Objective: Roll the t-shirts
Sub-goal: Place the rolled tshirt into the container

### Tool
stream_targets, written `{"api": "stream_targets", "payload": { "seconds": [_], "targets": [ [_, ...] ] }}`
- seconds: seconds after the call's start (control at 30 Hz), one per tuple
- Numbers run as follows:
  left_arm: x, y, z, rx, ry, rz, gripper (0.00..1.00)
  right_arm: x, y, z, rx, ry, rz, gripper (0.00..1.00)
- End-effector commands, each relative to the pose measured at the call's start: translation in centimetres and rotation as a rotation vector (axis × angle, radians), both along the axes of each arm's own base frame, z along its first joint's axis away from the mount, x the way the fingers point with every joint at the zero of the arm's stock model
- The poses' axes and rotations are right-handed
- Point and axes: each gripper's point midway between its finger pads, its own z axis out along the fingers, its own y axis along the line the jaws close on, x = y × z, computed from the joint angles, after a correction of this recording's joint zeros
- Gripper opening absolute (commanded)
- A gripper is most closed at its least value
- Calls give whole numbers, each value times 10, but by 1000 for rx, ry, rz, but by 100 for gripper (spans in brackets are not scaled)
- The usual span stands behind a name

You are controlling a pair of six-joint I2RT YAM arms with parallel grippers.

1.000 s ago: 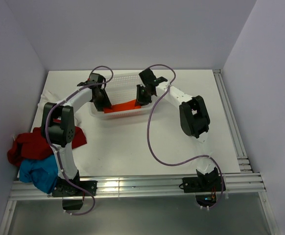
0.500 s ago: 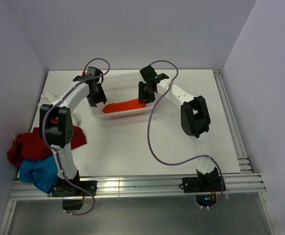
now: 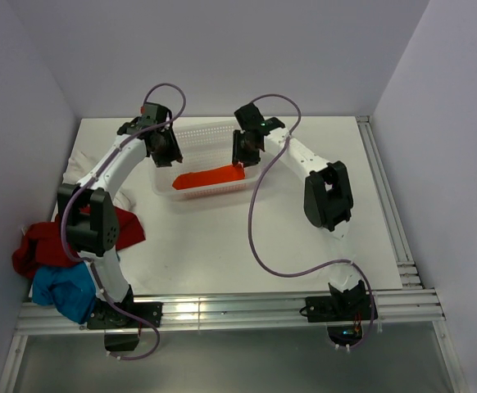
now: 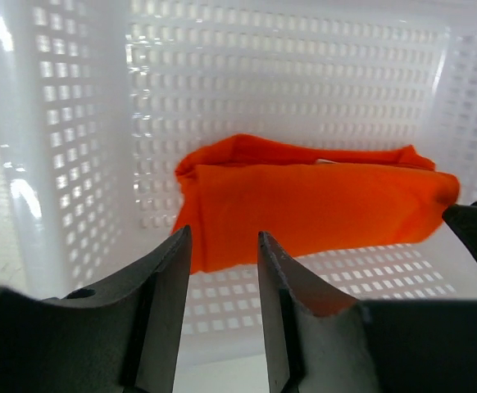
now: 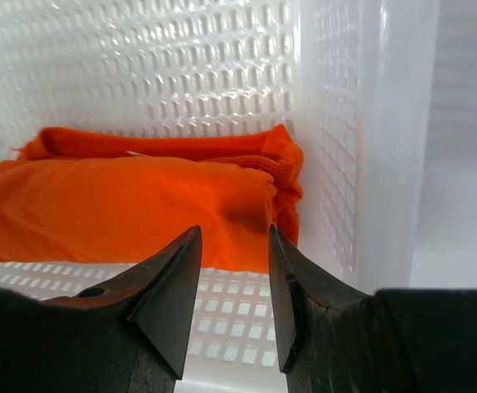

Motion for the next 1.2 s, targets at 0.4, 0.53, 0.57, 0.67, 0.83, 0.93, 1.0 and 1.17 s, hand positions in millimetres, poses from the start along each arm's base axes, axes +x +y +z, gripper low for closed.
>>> {"api": "stream_targets", "payload": {
  "seconds": [0.4, 0.53, 0.57, 0.67, 0.83, 0.93, 1.0, 1.17],
  "targets": [
    [-1, -48, -9, -96, 7, -137, 35, 3, 12, 36, 51, -82, 0, 13],
    [-6, -48, -28, -92, 50, -145, 33, 0, 11, 11, 24, -41, -5, 13],
    [-7, -48, -31, -90, 58, -148, 33, 0, 10, 8, 20, -32, -3, 13],
    [-10, -47, -46, -80, 87, -150, 32, -3, 7, -7, -17, 15, -5, 13],
    [-16, -45, -65, -69, 126, -155, 32, -9, 2, -22, -47, 39, -9, 13],
    [-13, -45, -62, -62, 117, -161, 32, -9, 1, -20, -46, 35, -10, 13],
    [-10, -43, -58, -48, 112, -165, 32, -5, 4, -11, -33, 17, -9, 13],
    [9, -44, -24, -30, 46, -170, 33, 7, 13, 31, 15, -45, -1, 22]
  ]
}}
